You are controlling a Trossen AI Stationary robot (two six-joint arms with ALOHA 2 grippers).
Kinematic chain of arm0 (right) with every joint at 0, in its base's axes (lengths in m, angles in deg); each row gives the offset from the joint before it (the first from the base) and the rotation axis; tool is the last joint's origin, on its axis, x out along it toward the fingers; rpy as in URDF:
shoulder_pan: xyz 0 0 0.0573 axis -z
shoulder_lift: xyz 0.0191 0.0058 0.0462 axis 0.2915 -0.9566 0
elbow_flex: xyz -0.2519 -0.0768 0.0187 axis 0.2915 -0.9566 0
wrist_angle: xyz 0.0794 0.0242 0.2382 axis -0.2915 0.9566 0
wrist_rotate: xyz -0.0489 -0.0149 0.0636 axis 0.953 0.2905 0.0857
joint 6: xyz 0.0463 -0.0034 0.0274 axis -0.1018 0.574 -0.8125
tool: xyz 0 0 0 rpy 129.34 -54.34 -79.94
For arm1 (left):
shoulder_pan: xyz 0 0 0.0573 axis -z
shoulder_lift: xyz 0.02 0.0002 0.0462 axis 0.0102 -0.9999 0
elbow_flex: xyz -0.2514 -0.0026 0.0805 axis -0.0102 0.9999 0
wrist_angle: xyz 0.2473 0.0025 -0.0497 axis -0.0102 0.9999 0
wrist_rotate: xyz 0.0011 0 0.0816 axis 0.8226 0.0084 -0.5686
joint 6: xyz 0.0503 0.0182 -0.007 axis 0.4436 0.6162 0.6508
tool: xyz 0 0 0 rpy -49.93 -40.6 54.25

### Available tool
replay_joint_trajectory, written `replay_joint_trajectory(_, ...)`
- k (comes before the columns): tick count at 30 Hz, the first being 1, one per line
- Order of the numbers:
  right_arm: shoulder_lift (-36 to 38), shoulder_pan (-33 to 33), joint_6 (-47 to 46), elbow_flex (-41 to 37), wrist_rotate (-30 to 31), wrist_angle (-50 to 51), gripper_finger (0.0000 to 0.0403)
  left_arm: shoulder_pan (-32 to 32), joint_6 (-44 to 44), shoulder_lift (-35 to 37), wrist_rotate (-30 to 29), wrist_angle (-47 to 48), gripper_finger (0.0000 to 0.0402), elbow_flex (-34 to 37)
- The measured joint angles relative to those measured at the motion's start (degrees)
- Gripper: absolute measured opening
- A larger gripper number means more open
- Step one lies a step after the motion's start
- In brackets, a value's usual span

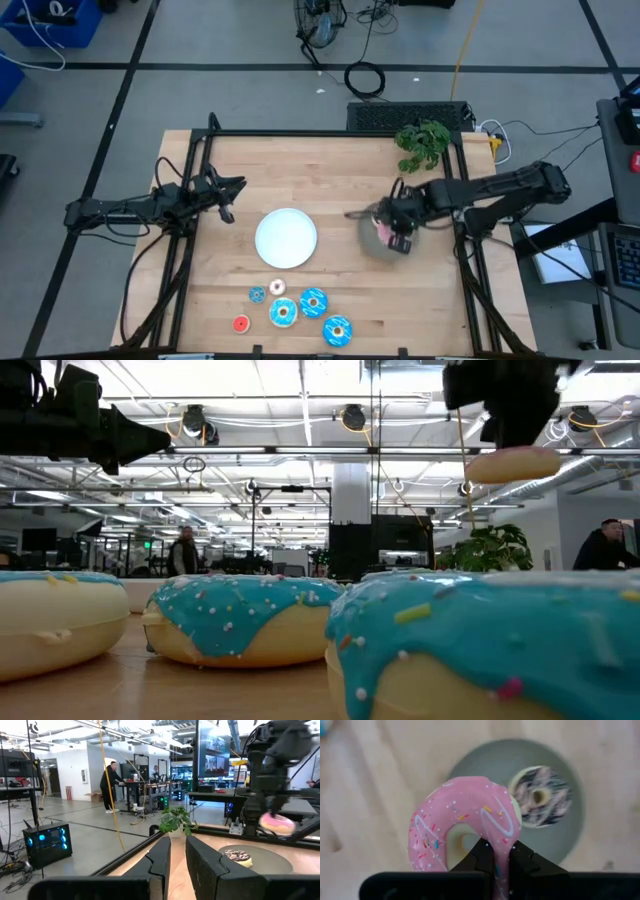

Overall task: Pick & Place donuts
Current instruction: Put the large pink donut on the gray plate

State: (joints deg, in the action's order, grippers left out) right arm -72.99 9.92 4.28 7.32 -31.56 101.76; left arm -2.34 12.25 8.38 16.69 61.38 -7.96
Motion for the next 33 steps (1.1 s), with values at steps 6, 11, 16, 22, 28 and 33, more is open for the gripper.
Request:
replay_joint_trajectory(6, 0.07, 5.53, 8.11, -6.06, -1.88, -2.75, 0.0015, -0.01, -0.05, 0.00, 0.00, -0.03, 0.0067, 0.00)
replay_joint_trajectory(11, 0.83, 5.99, 8.45, -11.11, -2.60, -1.82, 0.0015, -0.01, -0.05, 0.01, 0.00, 0.02, 0.0067, 0.00)
replay_joint_trajectory(16, 3.60, 5.95, 7.91, -15.20, -3.93, -5.90, 0.0015, -0.01, -0.21, 0.01, 0.02, 0.02, 0.0067, 0.00)
replay_joint_trajectory(22, 4.69, 5.05, 5.06, -20.56, -4.11, -10.49, 0.0015, 0.00, -1.39, -0.01, 0.04, 0.13, 0.0067, 0.00)
replay_joint_trajectory(28, 4.69, 4.29, 3.40, -24.10, -4.11, -12.81, 0.0015, 0.00, -1.36, 0.01, 0.03, 0.52, 0.0067, -0.02)
replay_joint_trajectory(33, 4.69, 4.29, 3.27, -26.39, -4.11, -18.54, 0.0015, 0.01, -1.36, 0.01, 0.04, 0.59, 0.0067, -0.01)
